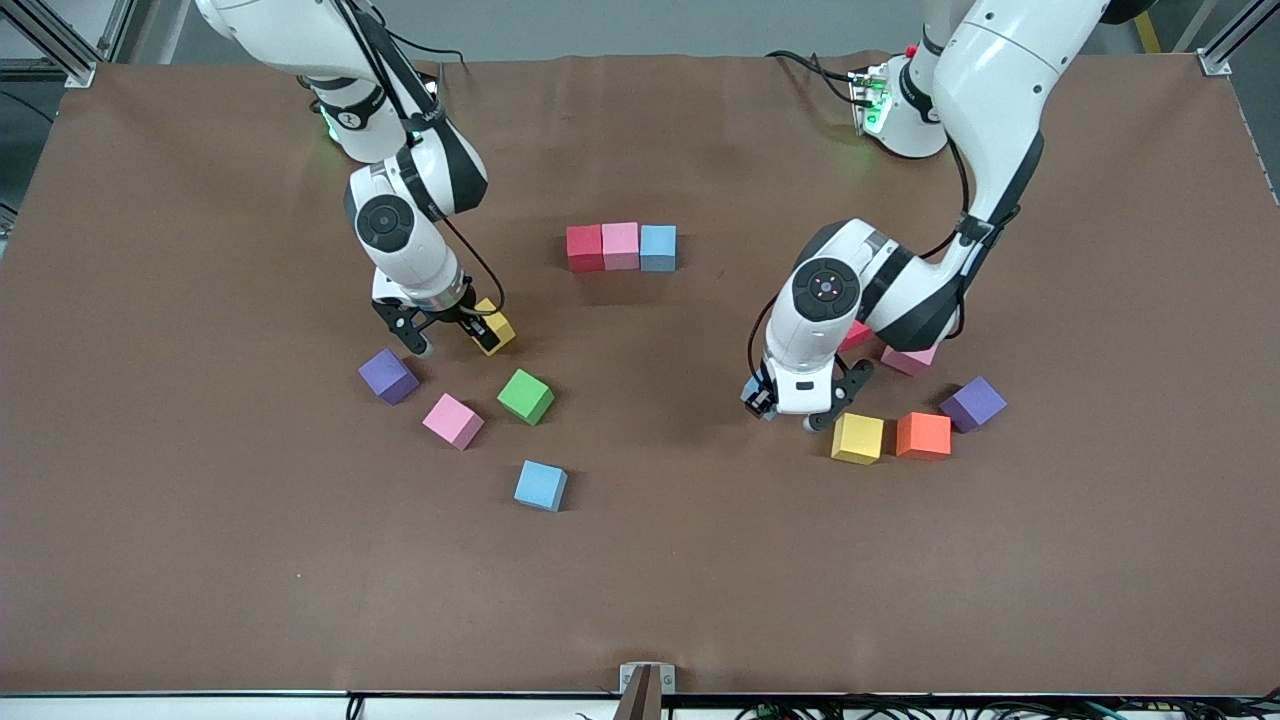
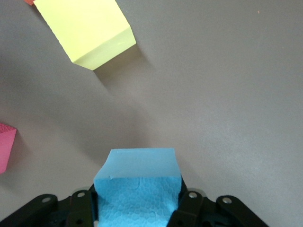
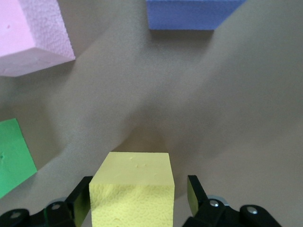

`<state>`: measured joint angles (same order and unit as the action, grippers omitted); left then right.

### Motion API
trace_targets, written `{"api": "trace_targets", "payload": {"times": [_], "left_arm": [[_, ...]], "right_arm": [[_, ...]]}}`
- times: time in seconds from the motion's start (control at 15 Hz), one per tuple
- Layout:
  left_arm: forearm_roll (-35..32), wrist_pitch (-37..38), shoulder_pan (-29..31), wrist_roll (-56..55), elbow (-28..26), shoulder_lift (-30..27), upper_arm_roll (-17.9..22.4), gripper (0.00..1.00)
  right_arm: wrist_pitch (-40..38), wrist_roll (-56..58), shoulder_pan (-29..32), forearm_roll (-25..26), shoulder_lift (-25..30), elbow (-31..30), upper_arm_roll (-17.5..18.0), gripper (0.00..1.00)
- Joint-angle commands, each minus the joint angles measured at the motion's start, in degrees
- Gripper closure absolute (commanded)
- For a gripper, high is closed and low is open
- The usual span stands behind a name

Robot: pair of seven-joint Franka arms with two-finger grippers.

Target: Arrange 11 blocks into digit 3

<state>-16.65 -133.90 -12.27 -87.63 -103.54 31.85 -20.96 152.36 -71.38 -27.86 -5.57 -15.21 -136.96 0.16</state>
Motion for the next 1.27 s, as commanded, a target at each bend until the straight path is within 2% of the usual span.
{"api": "trace_targets", "payload": {"times": [0.0,0.27,0.33,0.4,0.53,0.6,0.73,1.2], "left_arm": [[1.09,1.28,-0.04,0.52,0.44,-0.03,-0.13,0.56],[1.09,4.25,0.14,0.61,0.62,-0.38,-0.22,0.56],[1.09,4.44,0.14,0.61,0.62,-0.39,-0.22,0.56],[1.09,4.44,0.14,0.61,0.62,-0.39,-0.22,0.56],[1.09,4.44,-0.04,0.53,0.70,-0.30,-0.22,0.56],[1.09,4.44,-0.12,0.35,0.62,-0.30,-0.22,0.56],[1.09,4.44,-0.12,0.35,0.62,-0.30,-0.22,0.56],[1.09,4.44,-0.12,0.35,0.62,0.05,-0.22,0.56]], "right_arm": [[0.39,-3.15,0.70,-0.23,0.53,-0.33,0.90,0.12],[0.39,-3.24,0.70,-0.31,0.45,-0.24,0.90,0.13],[0.39,-3.15,0.70,-0.32,0.45,-0.15,0.90,0.21],[0.30,-3.15,0.70,-0.32,0.27,-0.06,0.90,0.36],[0.21,-3.15,0.44,-0.23,0.18,0.11,0.90,0.74],[0.04,-3.15,0.44,-0.23,0.18,0.29,0.99,0.80],[-0.31,-2.80,0.09,-0.23,0.01,1.08,1.25,0.84],[-0.31,2.38,-7.02,0.30,-1.13,5.20,1.25,0.92]]}}
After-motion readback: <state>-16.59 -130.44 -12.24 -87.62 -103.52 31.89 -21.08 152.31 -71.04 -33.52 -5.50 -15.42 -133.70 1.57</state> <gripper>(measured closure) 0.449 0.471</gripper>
